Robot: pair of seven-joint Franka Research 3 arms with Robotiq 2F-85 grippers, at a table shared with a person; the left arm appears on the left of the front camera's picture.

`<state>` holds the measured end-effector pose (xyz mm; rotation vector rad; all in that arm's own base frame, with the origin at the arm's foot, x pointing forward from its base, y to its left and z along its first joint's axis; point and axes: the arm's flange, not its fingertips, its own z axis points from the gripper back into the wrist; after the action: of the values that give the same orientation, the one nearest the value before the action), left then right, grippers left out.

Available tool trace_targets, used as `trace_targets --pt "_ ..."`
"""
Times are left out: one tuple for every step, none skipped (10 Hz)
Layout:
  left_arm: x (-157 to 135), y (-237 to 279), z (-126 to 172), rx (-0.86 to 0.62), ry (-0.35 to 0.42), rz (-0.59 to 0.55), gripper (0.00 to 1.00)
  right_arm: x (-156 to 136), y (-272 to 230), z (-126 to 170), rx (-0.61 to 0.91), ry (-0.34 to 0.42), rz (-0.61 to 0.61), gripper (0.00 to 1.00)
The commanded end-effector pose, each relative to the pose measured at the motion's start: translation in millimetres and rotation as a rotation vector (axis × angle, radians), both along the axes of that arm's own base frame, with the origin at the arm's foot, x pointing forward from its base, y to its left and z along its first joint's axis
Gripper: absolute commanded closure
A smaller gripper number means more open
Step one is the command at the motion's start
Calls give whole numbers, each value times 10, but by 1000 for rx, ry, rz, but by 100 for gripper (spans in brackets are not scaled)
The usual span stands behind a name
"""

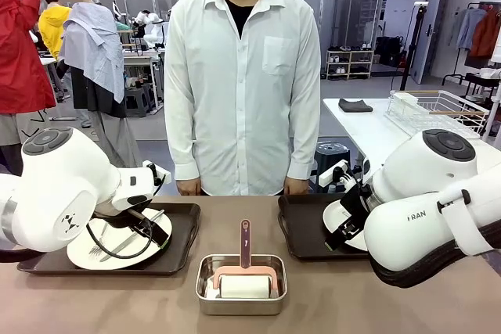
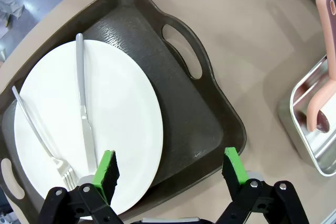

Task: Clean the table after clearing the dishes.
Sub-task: When the left (or right) Handle tray is removed, use the left hand (or right hand) to clean the left (or right) side of the table with the Lint Roller.

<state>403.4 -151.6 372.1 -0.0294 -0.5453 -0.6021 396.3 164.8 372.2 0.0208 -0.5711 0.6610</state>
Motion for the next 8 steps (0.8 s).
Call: trace_targets --pt "69 14 48 -23 23 -2 0 84 -23 63 3 1 -1 0" --pt "130 30 124 -40 43 -11 0 179 -46 138 7 14 11 0" --pt "208 55 216 -26 53 -23 0 287 -58 258 22 13 2 0" --pt "279 86 319 -25 82 -49 0 385 -65 378 41 30 17 0" --pt "350 135 444 -76 121 -61 0 495 -95 476 74 65 30 0" --pt "422 257 615 -150 147 -77 0 586 -189 587 122 105 54 0" --pt "459 433 765 -263 188 -111 0 639 -352 669 201 165 62 0" --pt "476 712 901 -355 219 -129 0 675 -657 745 341 257 42 0"
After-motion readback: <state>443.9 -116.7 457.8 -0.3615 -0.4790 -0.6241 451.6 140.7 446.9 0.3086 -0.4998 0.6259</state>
